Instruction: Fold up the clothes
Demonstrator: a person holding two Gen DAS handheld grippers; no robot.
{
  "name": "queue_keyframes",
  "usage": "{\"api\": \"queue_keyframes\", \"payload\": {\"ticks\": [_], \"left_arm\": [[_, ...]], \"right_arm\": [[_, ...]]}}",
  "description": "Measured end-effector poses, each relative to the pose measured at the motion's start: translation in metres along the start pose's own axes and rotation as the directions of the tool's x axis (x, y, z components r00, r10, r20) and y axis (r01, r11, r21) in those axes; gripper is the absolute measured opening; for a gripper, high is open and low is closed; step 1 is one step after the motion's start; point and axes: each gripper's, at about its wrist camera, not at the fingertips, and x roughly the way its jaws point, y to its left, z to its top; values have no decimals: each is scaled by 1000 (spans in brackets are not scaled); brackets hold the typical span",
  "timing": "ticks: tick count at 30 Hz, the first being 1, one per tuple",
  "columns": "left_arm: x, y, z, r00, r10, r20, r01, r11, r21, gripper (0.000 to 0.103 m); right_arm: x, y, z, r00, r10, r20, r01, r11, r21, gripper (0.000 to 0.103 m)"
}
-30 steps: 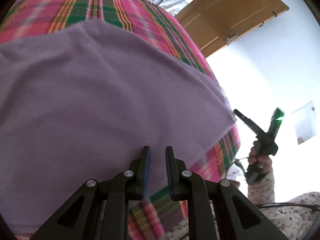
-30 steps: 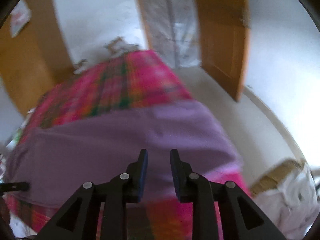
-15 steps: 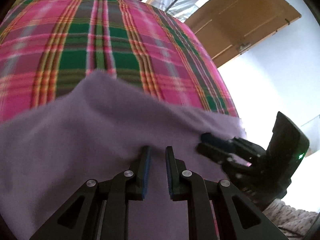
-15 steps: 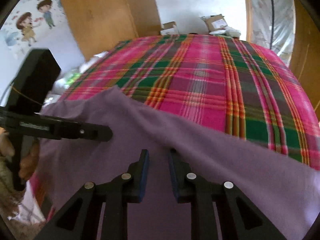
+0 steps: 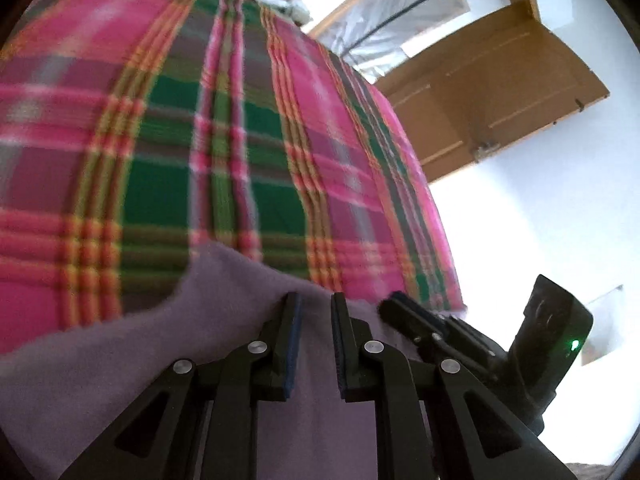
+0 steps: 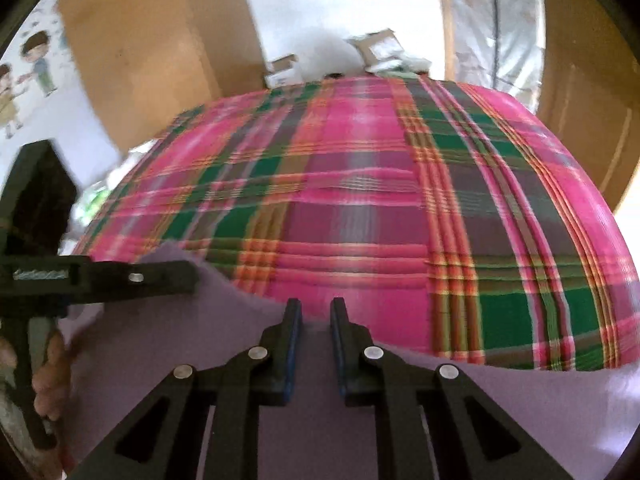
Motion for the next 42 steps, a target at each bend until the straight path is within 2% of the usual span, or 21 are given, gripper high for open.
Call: {"api": "queue_keyframes", "payload": {"ticks": [3,8,11,13,15,17,20,23,25,27,29,34,39,42], "left_arm": [[-6,10,2,1000,-10,13,11,999,-44,15],[-28,15,2,995,72,66,-69,997,-46,15],[-46,23,0,990,104,96,-99,993,-61,15],[-63,28,-4,982,147,122,-140,988,-64,15],[-78,33,-8,971,192,146,-182,980,-79,15],[-96,43,-16,960,221,172,-204,973,-109,15],[-124,61,-29,943,258,212,-227,961,-161,15],[-150,77,-42,925,288,247,-238,948,-210,15],[-165,86,-51,917,292,272,-230,944,-236,15],[-177,93,-61,901,324,288,-249,931,-267,15],[-188,100,-71,886,356,299,-269,917,-296,15],[-208,110,-93,871,370,323,-259,905,-337,15],[-220,116,-108,861,383,334,-257,896,-363,15],[-224,115,-115,855,393,339,-267,893,-361,15]], "right_arm": [[1,-3,1,1000,-8,-15,8,1000,12,15],[-16,1,-3,998,-14,55,15,1000,-9,15],[-27,14,-12,995,36,93,-30,997,-67,15],[-28,22,-19,994,68,84,-58,992,-112,15],[-21,25,-24,998,34,52,-26,990,-139,15],[-13,18,-23,1000,-7,28,9,995,-102,15],[-11,5,-18,1000,8,29,-7,1000,-28,12],[-19,2,-16,997,-58,58,59,998,-17,12],[-26,-1,-15,996,-56,72,56,998,-2,12],[-37,-3,-17,994,-53,92,52,999,10,13],[-44,0,-22,996,-15,93,16,1000,-8,14],[-53,22,-57,993,106,57,-100,990,-101,14],[-50,34,-84,986,165,-6,-165,979,-122,14],[-59,31,-84,987,158,23,-155,982,-111,14]]}}
